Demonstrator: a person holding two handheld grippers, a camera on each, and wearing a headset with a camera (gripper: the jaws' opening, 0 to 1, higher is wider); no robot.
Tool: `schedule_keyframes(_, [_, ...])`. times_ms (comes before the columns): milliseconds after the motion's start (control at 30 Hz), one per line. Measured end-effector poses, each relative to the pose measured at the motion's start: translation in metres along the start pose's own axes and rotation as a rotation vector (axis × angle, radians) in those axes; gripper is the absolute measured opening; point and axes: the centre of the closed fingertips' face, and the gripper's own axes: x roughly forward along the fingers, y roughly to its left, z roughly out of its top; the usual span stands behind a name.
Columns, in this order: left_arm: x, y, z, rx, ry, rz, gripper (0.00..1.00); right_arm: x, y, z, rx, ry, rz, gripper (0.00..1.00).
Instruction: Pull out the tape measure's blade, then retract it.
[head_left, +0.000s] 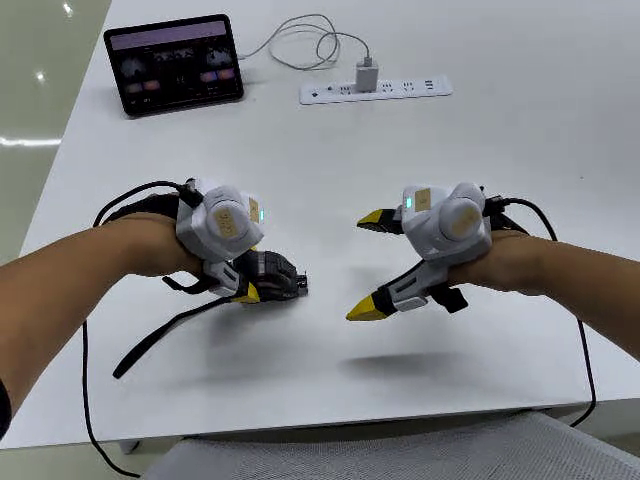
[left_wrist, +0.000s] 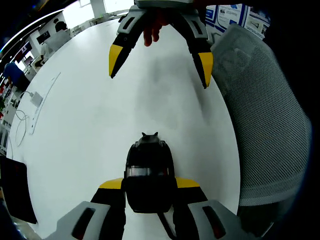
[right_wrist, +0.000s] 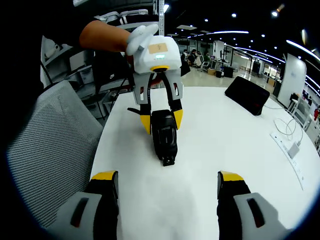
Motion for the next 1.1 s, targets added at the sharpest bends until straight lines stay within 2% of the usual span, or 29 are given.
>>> schedule_keyframes(33, [0.000,0.000,0.000,-0.016,0.000,-0.001,0.32,0.003,0.000,0.001,0.004,0.000,0.004,0.76])
schedule_keyframes(167, [0.001,0.000,-0.001,-0.014,-0.005,-0.001,0.32,0.014,-0.002,0.002,0.008,0.003,0.015,0.70])
schedule_keyframes(400, [0.001,0.001,0.000,-0.055,-0.067,0.016,0.31,0.034,-0.001,0.002,-0.028,0.027,0.040,0.54])
schedule_keyframes(500, [0.002,0.000,0.001,-0.052,-0.068,0.016,0.31,0.043,0.001,0.001,-0.040,0.043,0.057,0.47])
schedule_keyframes(700, [0.003,0.000,0.001,-0.050,-0.061,0.009,0.31,0.057,0.000,-0.001,-0.043,0.063,0.067,0.40])
schedule_keyframes(867, [0.004,0.002,0.002,-0.058,-0.070,-0.005,0.31,0.066,-0.002,-0.014,-0.065,0.107,0.083,0.33])
schedule_keyframes(933, [0.005,0.002,0.003,-0.057,-0.063,-0.009,0.31,0.069,0.000,-0.015,-0.084,0.107,0.089,0.34])
schedule_keyframes(1000, [0.005,0.001,0.002,-0.050,-0.056,-0.007,0.31,0.072,0.002,-0.019,-0.094,0.124,0.100,0.30])
schedule_keyframes(1100, [0.005,0.001,0.002,-0.054,-0.069,-0.004,0.31,0.077,0.003,-0.018,-0.101,0.124,0.107,0.24])
